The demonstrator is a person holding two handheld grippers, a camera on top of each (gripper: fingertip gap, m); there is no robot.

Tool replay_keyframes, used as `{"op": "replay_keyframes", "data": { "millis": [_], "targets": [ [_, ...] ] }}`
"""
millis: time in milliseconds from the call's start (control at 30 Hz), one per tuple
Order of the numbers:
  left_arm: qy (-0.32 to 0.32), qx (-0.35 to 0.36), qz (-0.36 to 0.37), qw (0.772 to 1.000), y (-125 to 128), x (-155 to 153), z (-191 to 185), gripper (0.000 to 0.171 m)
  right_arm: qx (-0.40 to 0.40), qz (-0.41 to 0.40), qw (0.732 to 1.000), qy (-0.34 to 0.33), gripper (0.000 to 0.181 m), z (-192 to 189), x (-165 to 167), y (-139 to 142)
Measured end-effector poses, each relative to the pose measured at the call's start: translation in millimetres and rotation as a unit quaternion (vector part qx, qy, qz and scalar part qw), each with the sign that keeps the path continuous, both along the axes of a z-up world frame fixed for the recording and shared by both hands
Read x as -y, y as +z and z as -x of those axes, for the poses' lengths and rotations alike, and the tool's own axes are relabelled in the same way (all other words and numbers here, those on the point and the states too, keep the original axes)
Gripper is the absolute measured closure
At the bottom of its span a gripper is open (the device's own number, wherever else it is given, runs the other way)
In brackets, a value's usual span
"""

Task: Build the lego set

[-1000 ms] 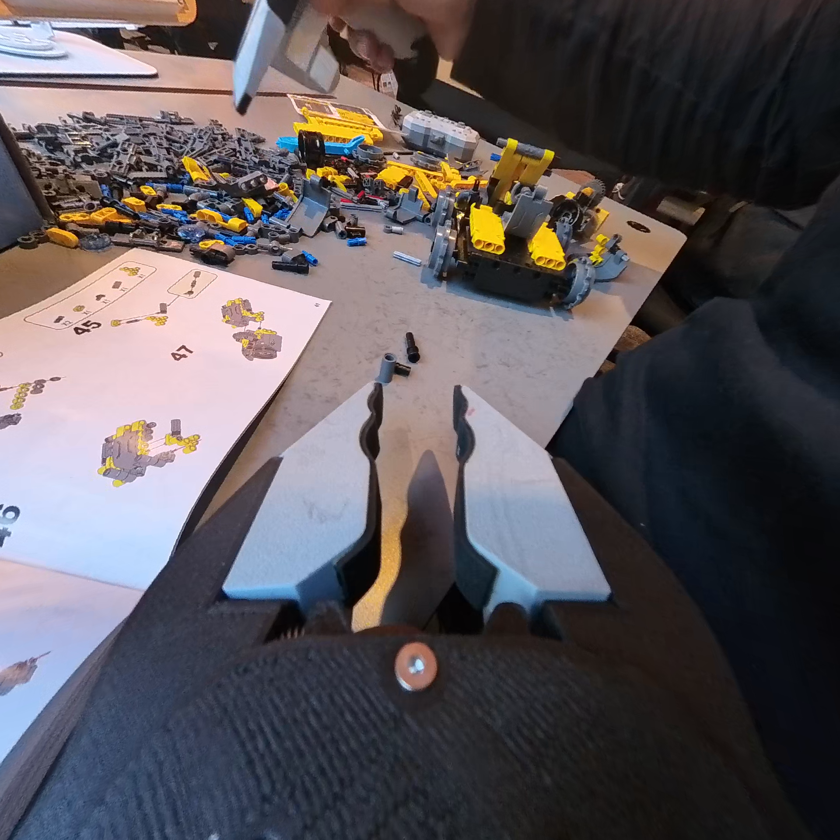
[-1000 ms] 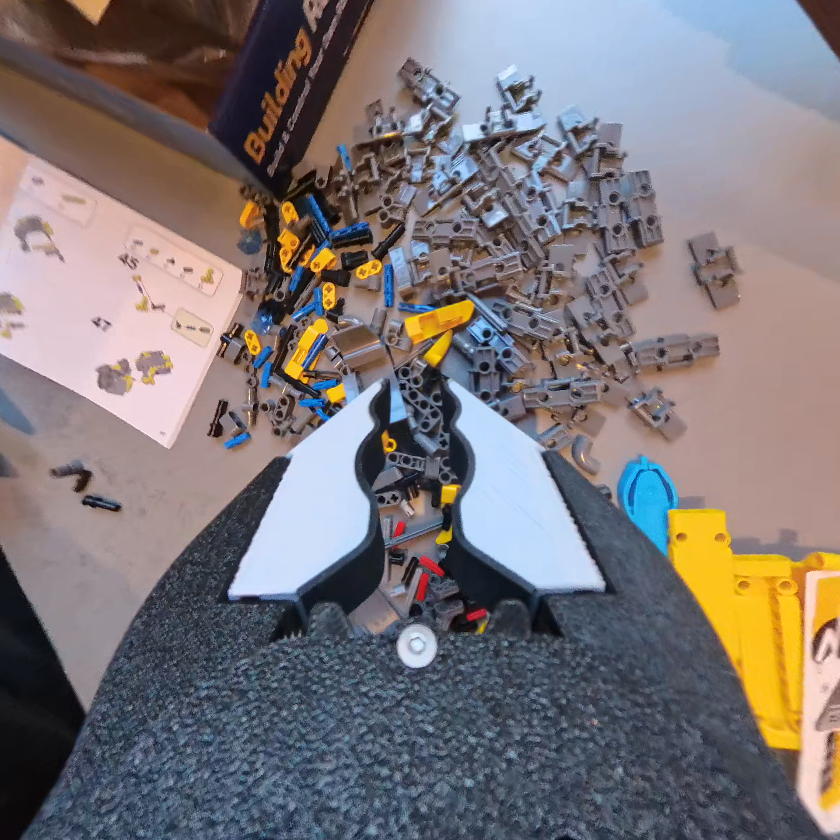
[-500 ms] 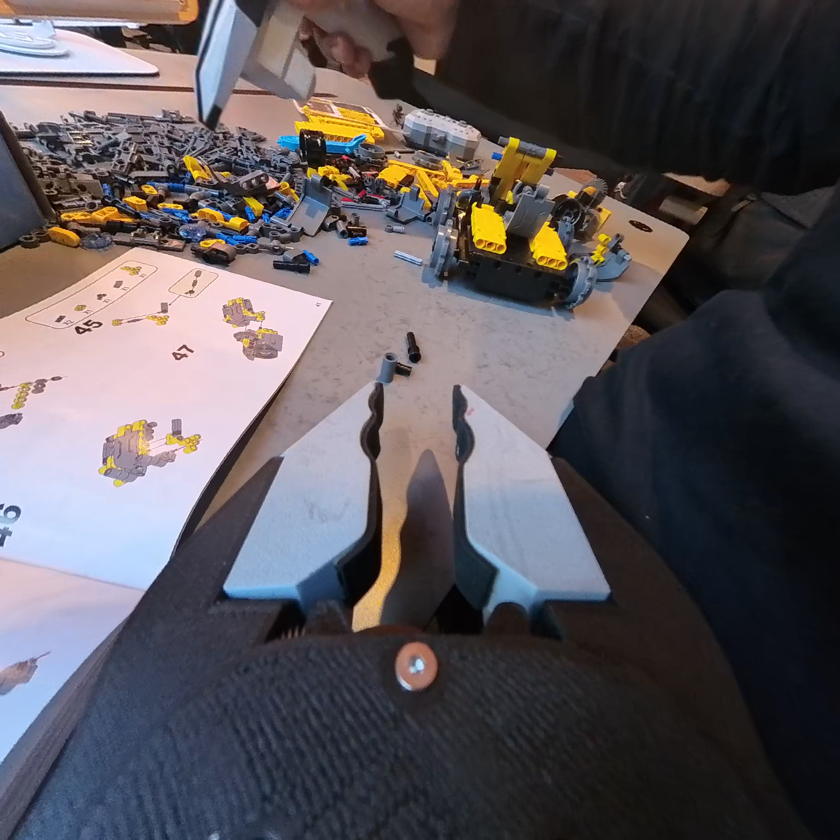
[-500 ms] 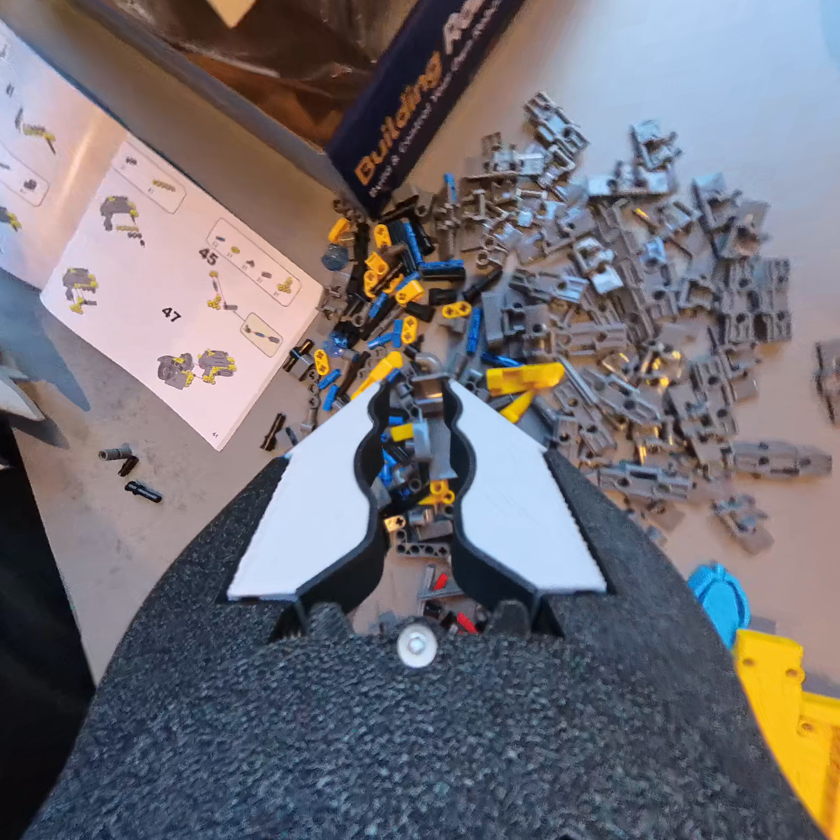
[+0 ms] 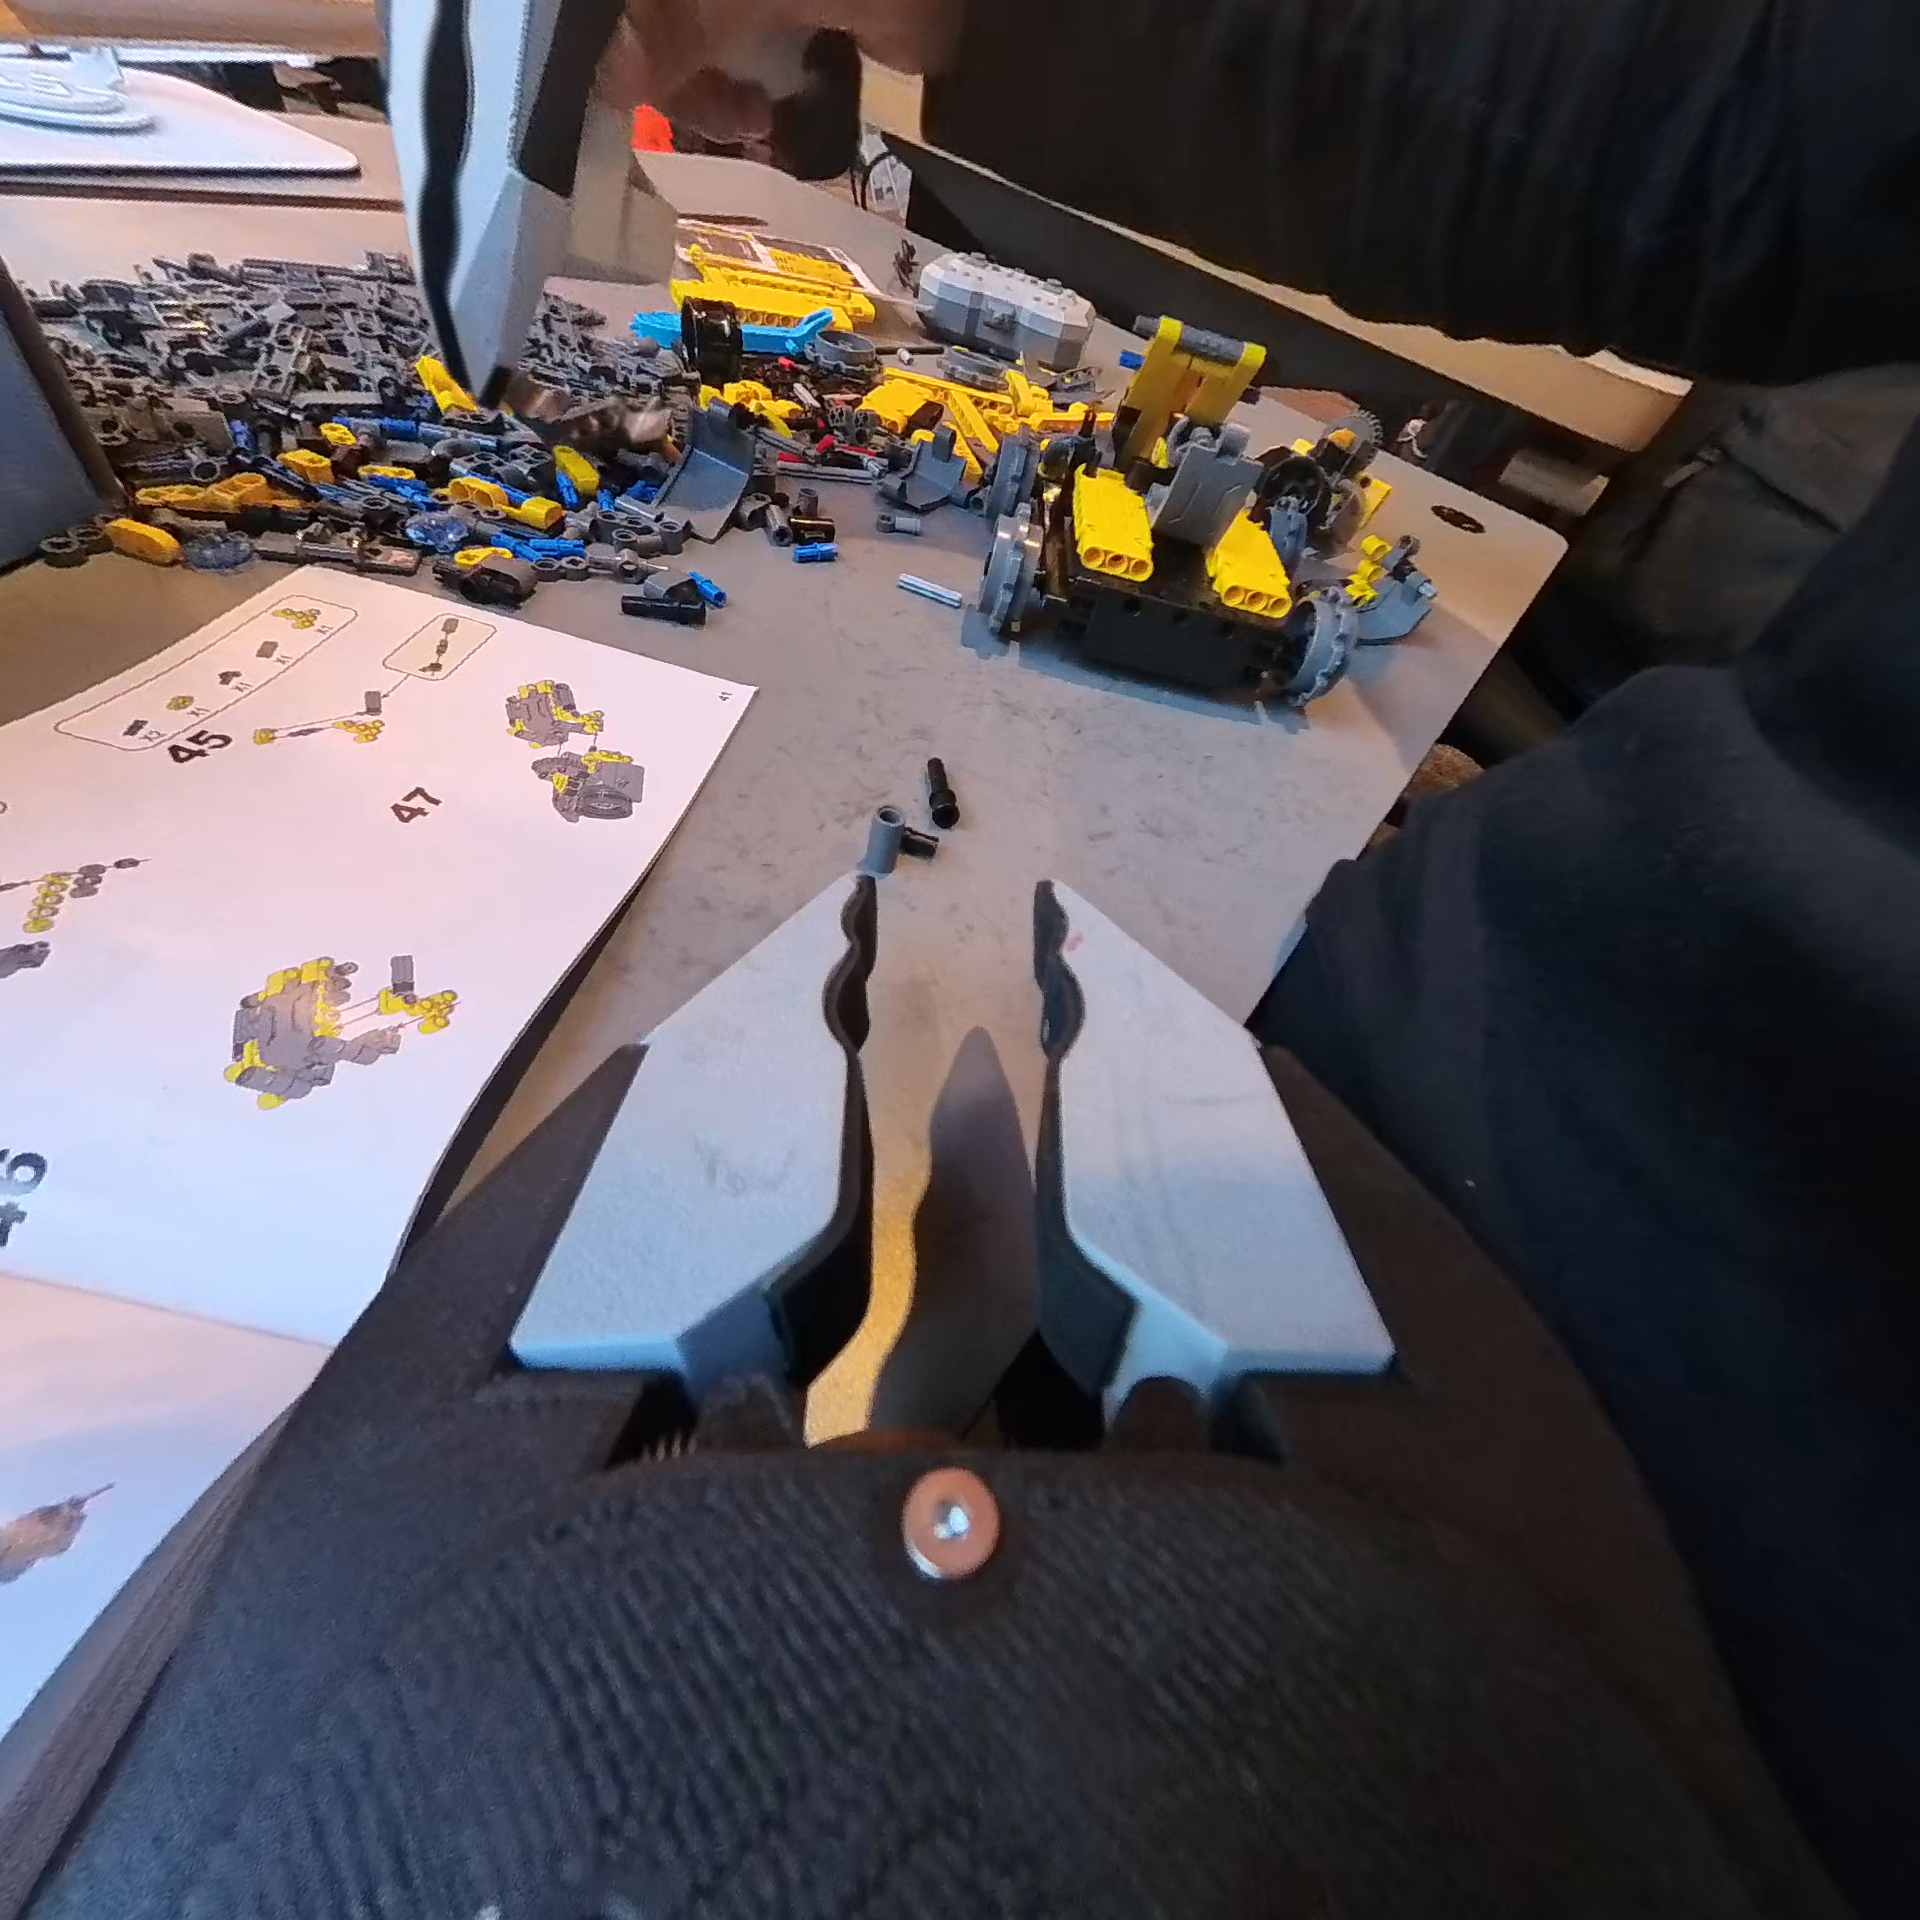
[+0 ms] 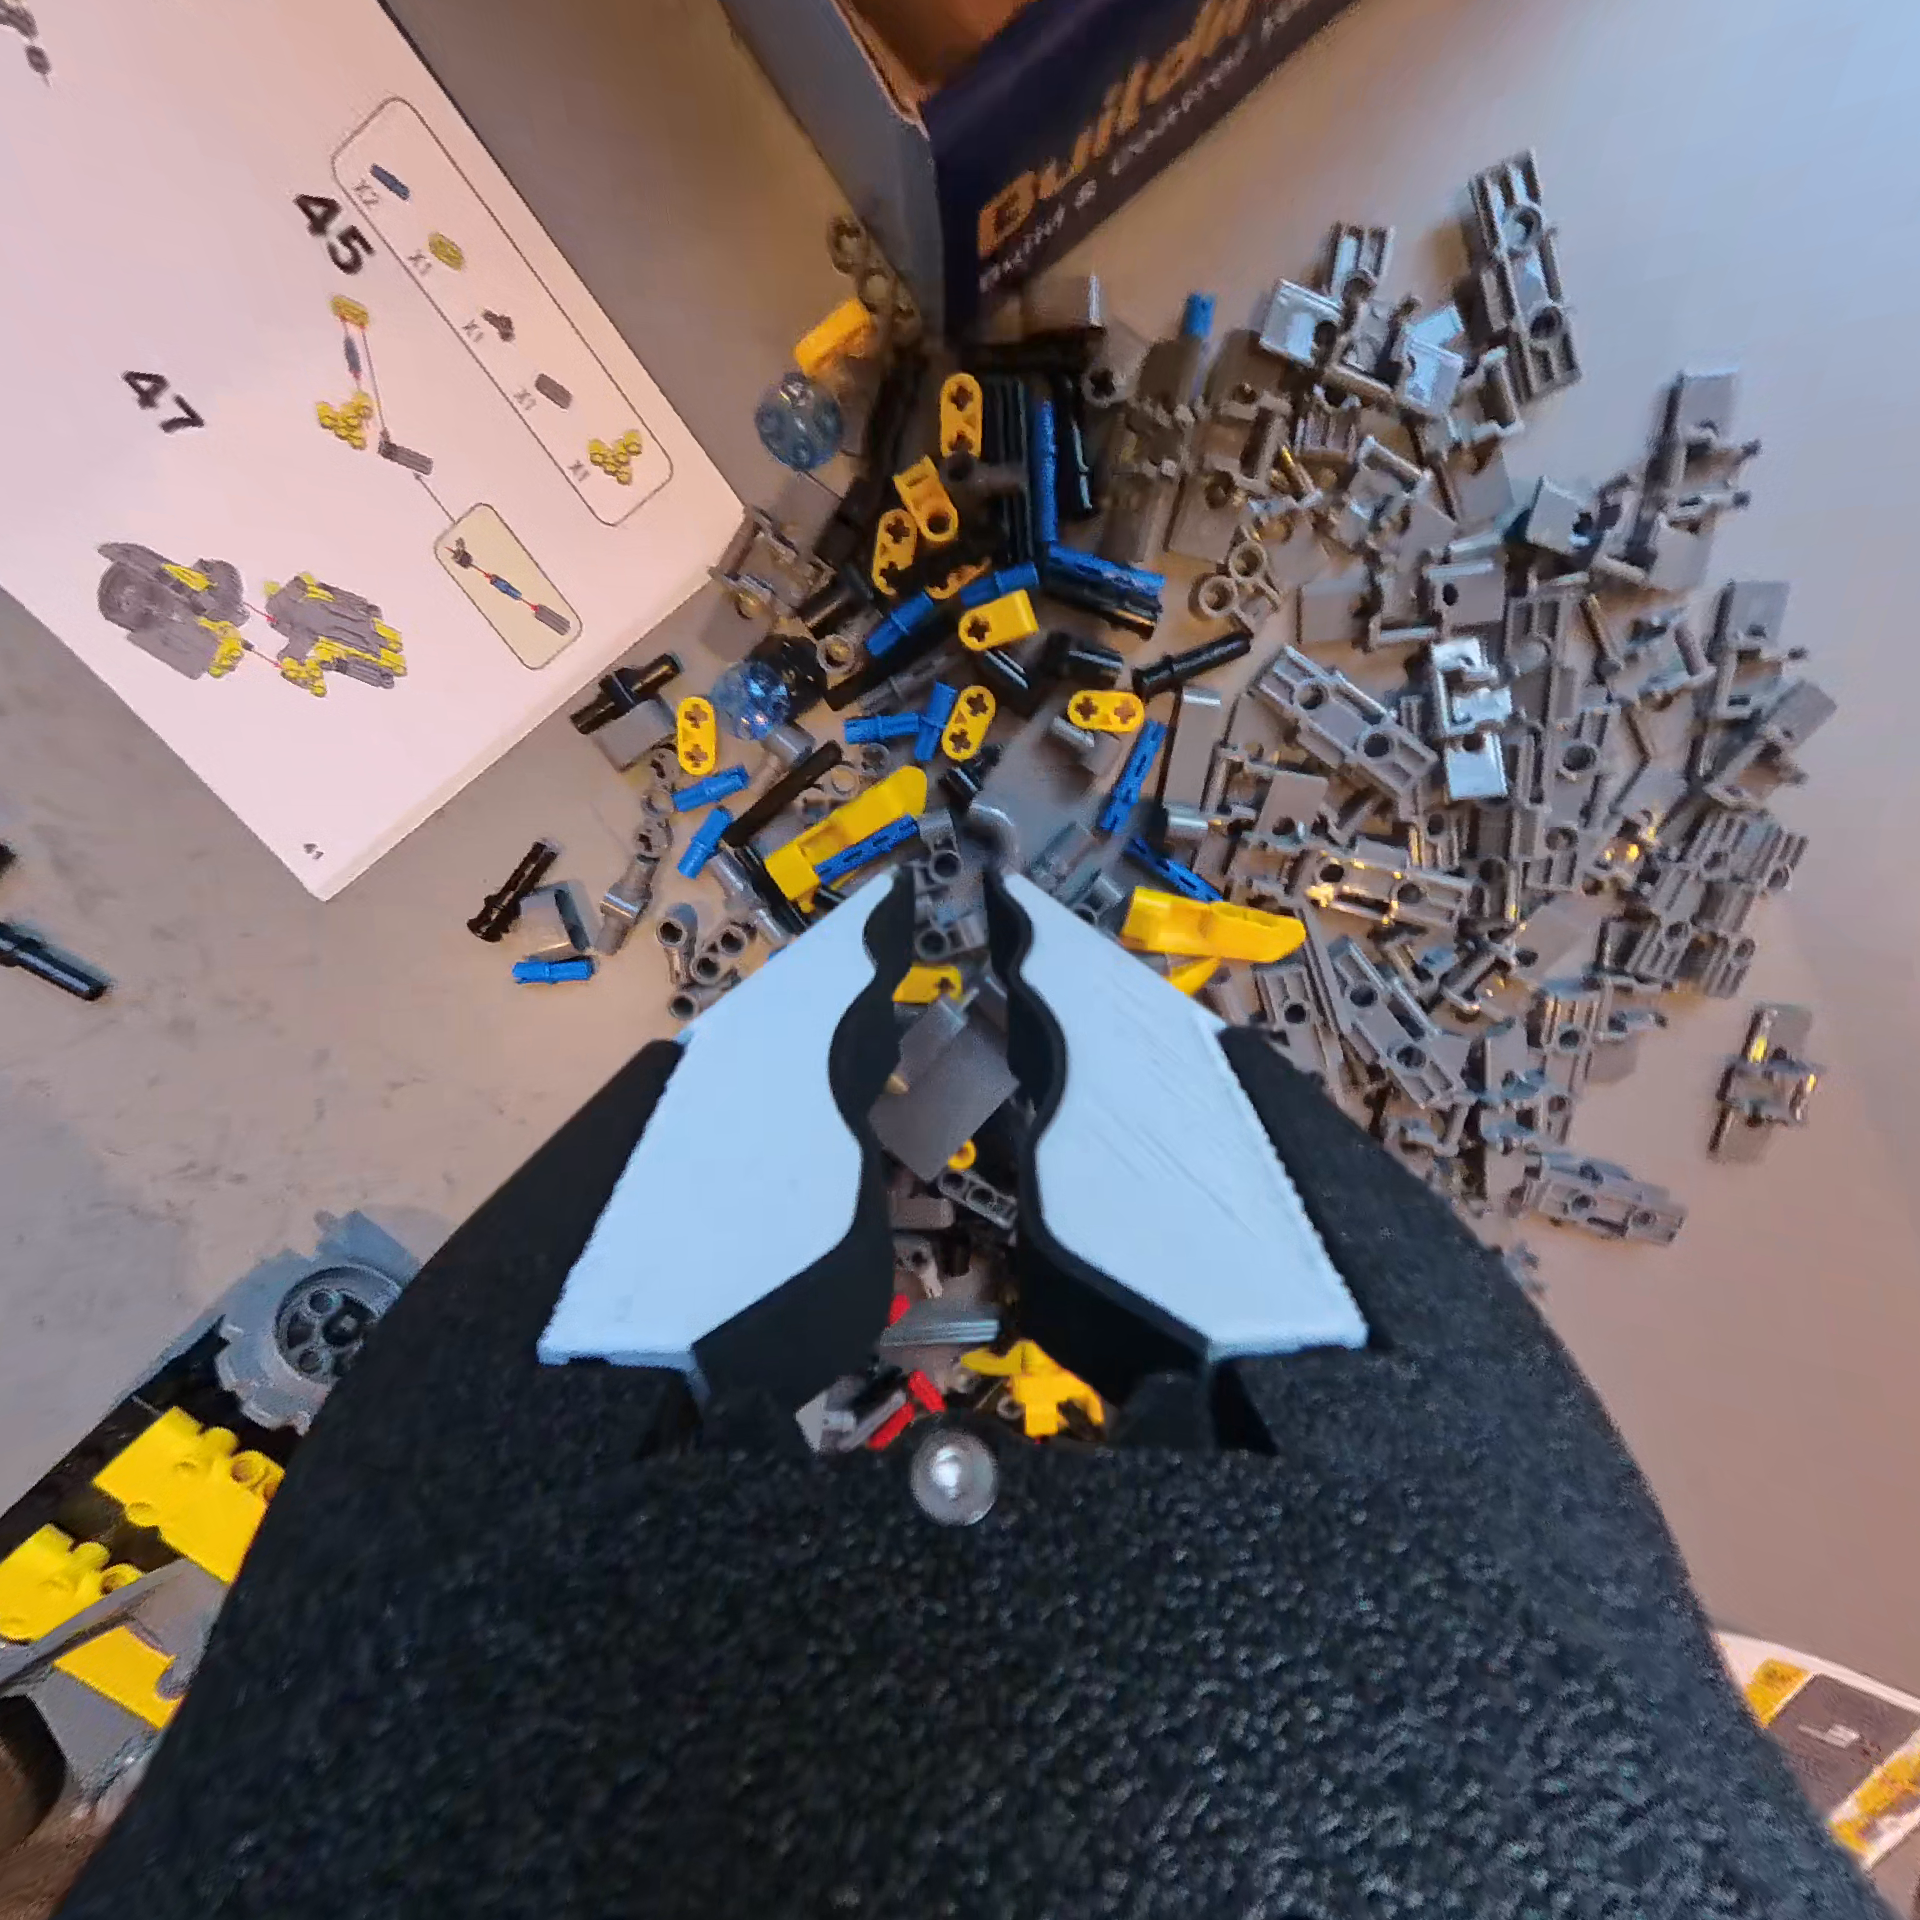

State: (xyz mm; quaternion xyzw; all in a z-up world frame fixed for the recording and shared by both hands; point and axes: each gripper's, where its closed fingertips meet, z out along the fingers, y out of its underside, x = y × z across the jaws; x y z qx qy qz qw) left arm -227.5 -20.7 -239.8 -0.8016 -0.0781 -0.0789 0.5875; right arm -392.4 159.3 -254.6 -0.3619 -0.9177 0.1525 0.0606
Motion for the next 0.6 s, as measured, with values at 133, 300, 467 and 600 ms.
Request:
{"op": "replay_keyframes", "data": {
  "millis": [133, 300, 467, 600],
  "targets": [
    [0.0, 0.001, 0.0, 1.0, 0, 0, 0, 0.143, 0.016, -0.032, 0.999, 0.024, 0.168, -1, 1, -14],
    [-0.001, 0.001, 0.0, 1.0, 0, 0, 0, 0.143, 0.026, -0.03, 0.998, 0.038, 0.172, -2, 4, -18],
    [-0.001, 0.005, -0.001, 1.0, 0, 1, 0, 0.143, 0.005, -0.038, 0.998, 0.042, 0.17, 5, 1, -9],
    [-0.002, 0.007, -0.003, 1.0, 1, 1, 0, 0.143, 0.022, -0.035, 0.999, 0.032, 0.169, 6, -1, -13]
  ]
}}
